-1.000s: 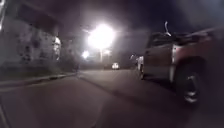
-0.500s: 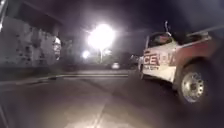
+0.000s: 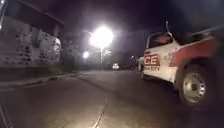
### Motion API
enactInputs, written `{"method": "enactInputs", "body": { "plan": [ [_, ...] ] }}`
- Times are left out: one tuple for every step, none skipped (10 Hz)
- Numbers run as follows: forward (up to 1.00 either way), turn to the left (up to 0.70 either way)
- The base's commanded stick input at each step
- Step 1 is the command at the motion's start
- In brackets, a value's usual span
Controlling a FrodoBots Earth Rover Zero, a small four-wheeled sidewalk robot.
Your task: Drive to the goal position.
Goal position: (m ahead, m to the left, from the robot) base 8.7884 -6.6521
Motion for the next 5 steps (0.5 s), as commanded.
{"method": "enactInputs", "body": {
  "plan": [
    [0.70,0.00],
    [0.70,0.00],
    [0.70,0.00],
    [0.70,0.00],
    [0.70,0.00]
  ]
}}
